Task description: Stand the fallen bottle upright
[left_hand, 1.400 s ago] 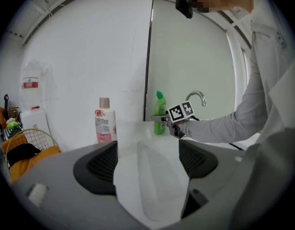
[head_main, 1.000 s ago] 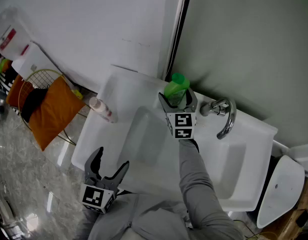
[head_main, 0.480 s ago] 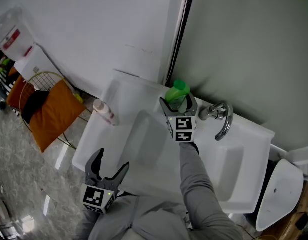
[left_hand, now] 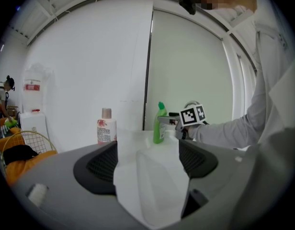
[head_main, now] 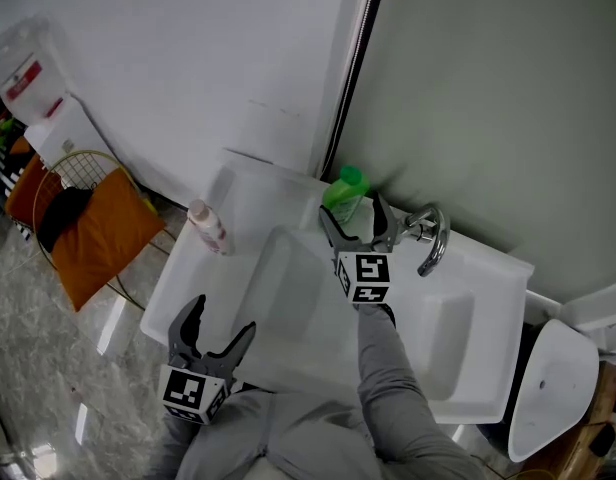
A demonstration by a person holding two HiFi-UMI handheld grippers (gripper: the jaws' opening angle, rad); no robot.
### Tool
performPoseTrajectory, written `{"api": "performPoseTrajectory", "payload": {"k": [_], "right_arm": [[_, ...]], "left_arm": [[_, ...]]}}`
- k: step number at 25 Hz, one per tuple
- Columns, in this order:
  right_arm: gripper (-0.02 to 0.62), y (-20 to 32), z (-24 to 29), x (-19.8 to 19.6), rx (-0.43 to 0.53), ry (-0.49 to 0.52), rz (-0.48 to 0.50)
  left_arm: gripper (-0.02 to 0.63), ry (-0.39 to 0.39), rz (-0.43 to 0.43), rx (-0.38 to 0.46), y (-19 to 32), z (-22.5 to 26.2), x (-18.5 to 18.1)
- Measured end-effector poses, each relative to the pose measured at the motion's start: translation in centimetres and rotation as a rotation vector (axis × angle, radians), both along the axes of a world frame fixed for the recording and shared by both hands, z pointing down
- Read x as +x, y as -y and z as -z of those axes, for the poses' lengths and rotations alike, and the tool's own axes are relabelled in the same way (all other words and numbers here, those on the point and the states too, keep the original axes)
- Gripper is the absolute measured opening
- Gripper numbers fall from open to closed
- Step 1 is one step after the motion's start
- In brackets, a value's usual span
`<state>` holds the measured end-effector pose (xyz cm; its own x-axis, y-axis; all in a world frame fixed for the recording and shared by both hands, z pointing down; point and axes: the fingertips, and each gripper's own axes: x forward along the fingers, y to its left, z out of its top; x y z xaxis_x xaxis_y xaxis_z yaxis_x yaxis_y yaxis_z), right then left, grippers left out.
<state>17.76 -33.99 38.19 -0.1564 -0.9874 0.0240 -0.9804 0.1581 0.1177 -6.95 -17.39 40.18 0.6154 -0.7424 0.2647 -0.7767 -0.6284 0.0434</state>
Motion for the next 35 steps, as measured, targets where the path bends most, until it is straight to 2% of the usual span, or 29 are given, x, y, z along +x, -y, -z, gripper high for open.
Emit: {"api": "performPoseTrajectory", "payload": {"k": [6,18,28,35], "right_arm": [[0.436,-4.3,3.3,0.4,0.075,0.084,-0.028],[0.437,-11.8,5.3,0.5,0.090,0.129,-0.051],[0.436,-14.3,3.8,-0.1,0.033,0.086,-0.044],[0.437,-14.2,4.0,-0.8,0.032,0.069,-0.030]], "left_arm": [[0.428,-0.043,0.039,0.047,0.7,1.1,-1.0],[0.428,-0.076,0.093,0.138,3.1,4.1,-2.1],[0.428,-0.074,0.095,0.173,4.5,5.3,-2.1],[0.428,-0.073,0.089,0.183,5.0,5.7,-2.0]]}}
